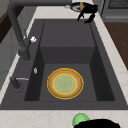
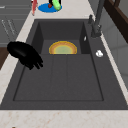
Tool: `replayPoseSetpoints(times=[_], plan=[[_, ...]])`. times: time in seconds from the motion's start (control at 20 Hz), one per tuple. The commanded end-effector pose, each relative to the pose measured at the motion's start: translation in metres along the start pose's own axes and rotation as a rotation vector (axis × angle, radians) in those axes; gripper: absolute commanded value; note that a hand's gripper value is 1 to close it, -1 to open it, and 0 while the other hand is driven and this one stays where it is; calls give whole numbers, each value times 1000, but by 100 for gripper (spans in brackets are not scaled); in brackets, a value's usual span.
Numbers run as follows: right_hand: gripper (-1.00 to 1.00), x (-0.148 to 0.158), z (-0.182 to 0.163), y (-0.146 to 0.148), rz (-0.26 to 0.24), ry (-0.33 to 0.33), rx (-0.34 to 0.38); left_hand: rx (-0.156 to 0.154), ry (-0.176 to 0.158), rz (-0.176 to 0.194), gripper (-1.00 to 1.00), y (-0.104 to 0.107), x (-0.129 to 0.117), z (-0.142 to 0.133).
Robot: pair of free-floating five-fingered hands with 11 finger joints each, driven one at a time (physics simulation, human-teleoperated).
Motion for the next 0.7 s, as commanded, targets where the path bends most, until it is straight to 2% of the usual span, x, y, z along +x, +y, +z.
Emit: replayPoseSetpoints(times=[0.0, 0.15, 0.4, 0.55, 0.65], plan=[[0, 0, 0, 0, 0, 0, 0, 10, -23, 2, 100, 0, -10, 27], [0, 0, 0, 0, 0, 0, 0, 25, -32, 2, 100, -8, -25, 47], [0, 0, 0, 0, 0, 0, 0, 18, -41, 2, 100, -23, -48, 78], [0, 0, 0, 0, 0, 0, 0, 58, -58, 3, 100, -34, -63, 89], [0, 0, 0, 0, 0, 0, 0, 63, -62, 1, 100, -41, -70, 97]])
